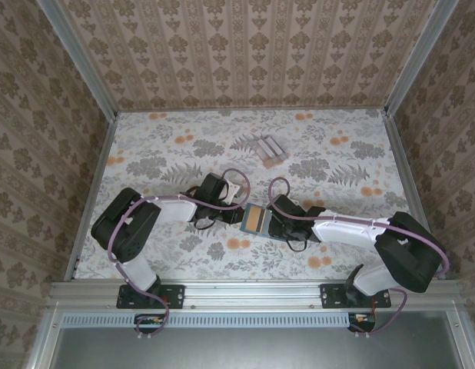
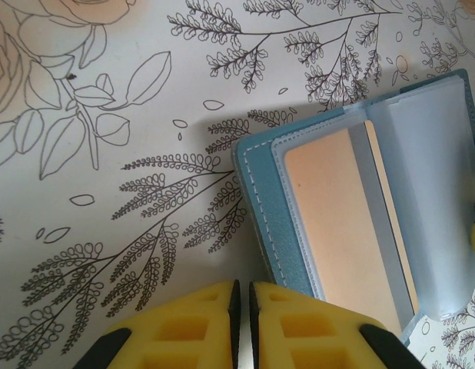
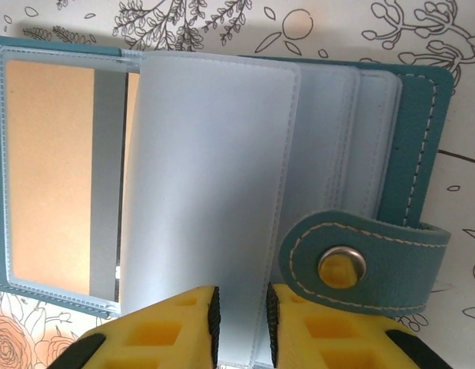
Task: Put the credit cards into the card holder
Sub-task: Flip over the card slot in the card holder.
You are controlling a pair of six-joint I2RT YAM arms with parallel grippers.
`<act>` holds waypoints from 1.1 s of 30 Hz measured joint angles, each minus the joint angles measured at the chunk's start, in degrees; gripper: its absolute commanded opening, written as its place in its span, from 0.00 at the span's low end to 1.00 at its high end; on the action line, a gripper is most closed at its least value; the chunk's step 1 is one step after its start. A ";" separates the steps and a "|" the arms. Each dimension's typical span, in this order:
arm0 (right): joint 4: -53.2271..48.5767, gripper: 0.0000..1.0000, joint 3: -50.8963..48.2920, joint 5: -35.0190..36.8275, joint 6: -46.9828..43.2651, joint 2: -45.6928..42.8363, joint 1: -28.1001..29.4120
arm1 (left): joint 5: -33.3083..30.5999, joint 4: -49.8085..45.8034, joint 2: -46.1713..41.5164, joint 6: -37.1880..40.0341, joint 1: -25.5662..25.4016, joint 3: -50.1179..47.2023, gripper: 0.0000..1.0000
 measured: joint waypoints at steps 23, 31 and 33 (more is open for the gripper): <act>8.11 0.38 -0.09 -1.77 0.07 -0.33 0.00 | 0.00 0.00 0.00 0.00 0.00 0.00 0.15; 11.21 0.40 -0.20 -2.25 0.13 -0.61 0.00 | 3.28 3.96 -0.11 -2.01 2.45 -2.32 0.16; 12.39 0.41 -0.26 -2.47 0.02 -0.76 0.00 | 5.20 6.62 -0.52 -3.63 4.42 -4.13 0.16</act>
